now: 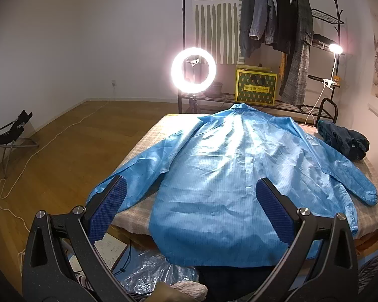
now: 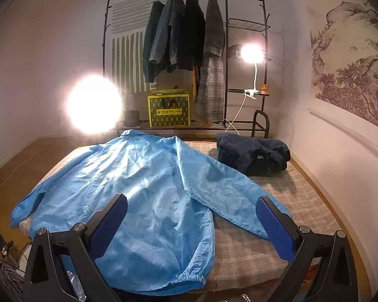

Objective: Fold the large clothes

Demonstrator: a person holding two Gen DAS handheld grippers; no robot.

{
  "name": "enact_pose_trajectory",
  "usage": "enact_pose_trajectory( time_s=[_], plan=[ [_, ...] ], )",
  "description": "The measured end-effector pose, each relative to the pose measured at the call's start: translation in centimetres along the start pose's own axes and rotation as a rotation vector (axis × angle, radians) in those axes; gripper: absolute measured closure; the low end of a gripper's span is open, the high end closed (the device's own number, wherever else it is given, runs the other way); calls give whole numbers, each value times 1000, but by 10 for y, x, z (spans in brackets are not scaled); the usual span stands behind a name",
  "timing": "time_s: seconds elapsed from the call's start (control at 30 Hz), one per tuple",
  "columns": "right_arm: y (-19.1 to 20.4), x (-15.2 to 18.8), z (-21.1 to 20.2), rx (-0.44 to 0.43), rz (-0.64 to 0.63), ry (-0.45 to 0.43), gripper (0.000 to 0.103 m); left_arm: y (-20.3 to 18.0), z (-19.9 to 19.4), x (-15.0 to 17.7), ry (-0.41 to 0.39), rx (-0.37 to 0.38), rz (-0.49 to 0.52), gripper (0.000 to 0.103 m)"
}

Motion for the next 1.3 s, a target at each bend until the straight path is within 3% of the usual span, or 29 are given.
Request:
enact_pose_trajectory(
  time_s=[0.43,1.3],
  plan=[
    [-9,-4,3,51,13,-4,0,0,0,1,-2,1,-2,0],
    [0,-9,8,55,3,-7,0,5,8,4,14,4,-16,0]
  ],
)
Point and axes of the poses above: each gripper's, at about its wrist camera, not at the fingertips, and z roughly the way its jaws point, y to its left, x to its underside, the point moved 10 cm from there along z, roughly the way its jaws point
